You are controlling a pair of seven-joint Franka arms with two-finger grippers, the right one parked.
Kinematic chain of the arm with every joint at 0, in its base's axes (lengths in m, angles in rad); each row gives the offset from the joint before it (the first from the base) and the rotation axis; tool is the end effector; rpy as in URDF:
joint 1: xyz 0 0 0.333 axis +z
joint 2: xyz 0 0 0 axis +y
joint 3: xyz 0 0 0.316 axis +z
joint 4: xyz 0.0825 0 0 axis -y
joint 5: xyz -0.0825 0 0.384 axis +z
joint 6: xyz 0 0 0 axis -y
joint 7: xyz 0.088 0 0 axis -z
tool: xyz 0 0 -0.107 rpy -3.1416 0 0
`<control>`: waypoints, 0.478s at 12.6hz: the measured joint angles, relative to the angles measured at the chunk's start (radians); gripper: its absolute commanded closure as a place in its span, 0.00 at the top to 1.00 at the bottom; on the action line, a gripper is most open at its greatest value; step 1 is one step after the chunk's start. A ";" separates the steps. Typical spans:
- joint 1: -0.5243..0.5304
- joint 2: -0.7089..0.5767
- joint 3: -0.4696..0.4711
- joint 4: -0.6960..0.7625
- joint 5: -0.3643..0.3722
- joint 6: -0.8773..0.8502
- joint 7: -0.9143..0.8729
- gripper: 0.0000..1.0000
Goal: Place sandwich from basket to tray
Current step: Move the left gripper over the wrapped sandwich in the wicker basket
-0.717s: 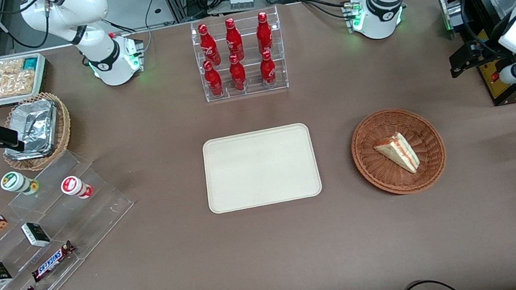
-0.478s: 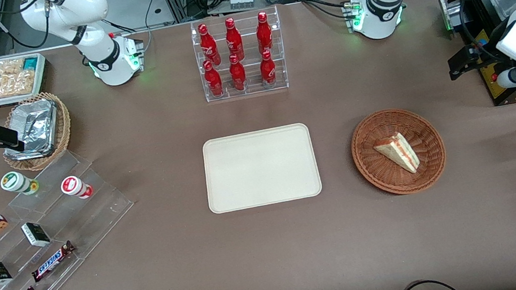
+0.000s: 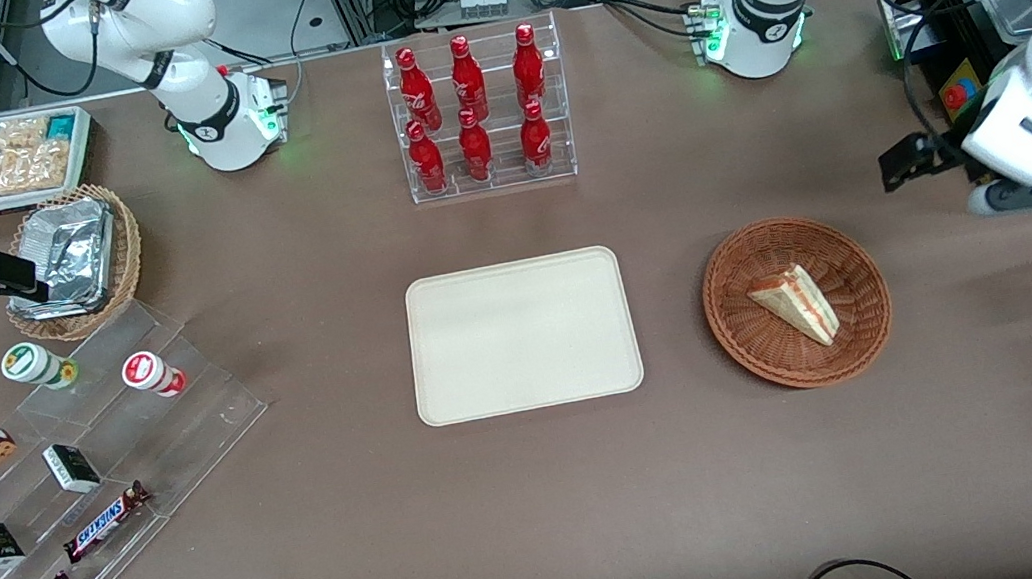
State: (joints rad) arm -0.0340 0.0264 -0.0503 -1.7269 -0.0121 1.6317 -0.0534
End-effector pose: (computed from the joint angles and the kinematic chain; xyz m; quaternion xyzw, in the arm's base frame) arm 0.5557 -0.0479 0.5413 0.9980 -0.0147 -0.0611 0.0025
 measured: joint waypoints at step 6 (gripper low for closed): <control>0.000 -0.020 -0.002 -0.243 0.000 0.281 -0.040 1.00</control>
State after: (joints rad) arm -0.0345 0.0060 -0.0520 -1.9697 -0.0121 1.9127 -0.0929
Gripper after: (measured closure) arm 0.000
